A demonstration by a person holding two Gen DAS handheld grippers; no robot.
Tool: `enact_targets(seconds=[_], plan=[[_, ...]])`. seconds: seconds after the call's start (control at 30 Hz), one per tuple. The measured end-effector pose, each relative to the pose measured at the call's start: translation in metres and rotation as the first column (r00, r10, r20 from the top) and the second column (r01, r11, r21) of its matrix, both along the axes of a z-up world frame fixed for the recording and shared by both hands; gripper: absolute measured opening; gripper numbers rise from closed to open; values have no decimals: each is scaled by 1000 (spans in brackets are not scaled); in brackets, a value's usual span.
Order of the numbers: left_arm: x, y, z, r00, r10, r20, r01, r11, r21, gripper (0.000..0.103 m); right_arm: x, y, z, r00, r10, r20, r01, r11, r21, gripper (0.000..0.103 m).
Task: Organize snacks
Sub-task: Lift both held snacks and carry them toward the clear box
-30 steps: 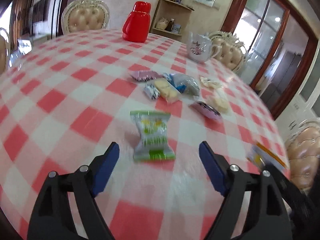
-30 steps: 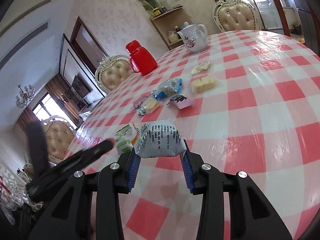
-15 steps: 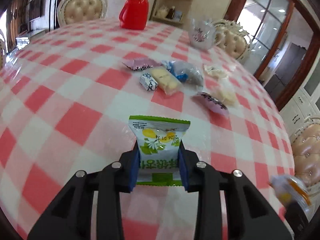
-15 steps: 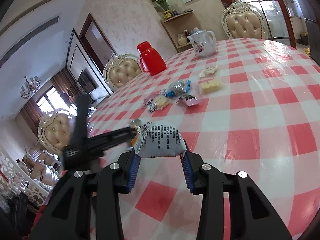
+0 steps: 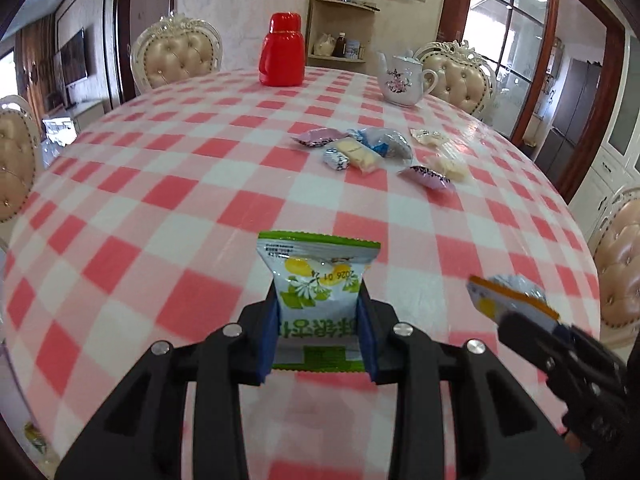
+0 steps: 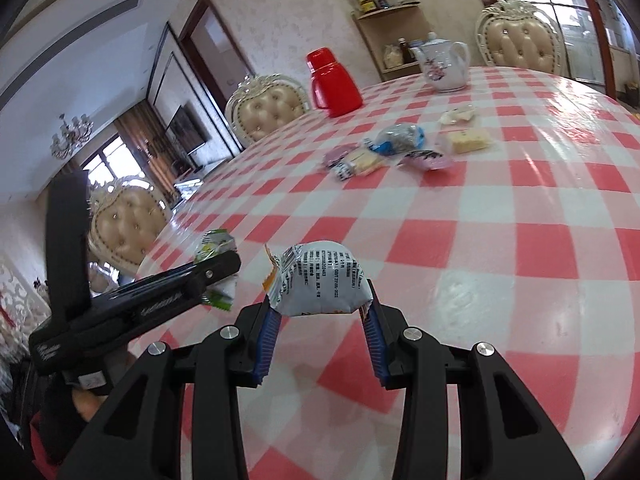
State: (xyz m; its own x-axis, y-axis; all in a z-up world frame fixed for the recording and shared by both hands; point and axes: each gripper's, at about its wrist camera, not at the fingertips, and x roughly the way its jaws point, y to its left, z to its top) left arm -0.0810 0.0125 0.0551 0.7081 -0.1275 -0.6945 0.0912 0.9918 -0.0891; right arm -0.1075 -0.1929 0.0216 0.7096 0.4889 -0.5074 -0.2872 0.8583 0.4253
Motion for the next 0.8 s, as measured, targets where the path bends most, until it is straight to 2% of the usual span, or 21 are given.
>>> enact_targets(seconds=[0.47, 0.67, 0.8], plan=[[-85, 66, 16, 998, 29, 62, -33, 997, 65, 35, -40, 78, 15, 985, 166, 42, -162, 983, -85, 39], [-112, 104, 15, 997, 47, 54, -52, 994, 92, 35, -61, 119, 18, 962, 267, 52, -259, 957, -129, 39], [-127, 134, 9, 998, 59, 20, -60, 993, 101, 35, -78, 151, 19, 934, 352, 59, -339, 927, -163, 39]])
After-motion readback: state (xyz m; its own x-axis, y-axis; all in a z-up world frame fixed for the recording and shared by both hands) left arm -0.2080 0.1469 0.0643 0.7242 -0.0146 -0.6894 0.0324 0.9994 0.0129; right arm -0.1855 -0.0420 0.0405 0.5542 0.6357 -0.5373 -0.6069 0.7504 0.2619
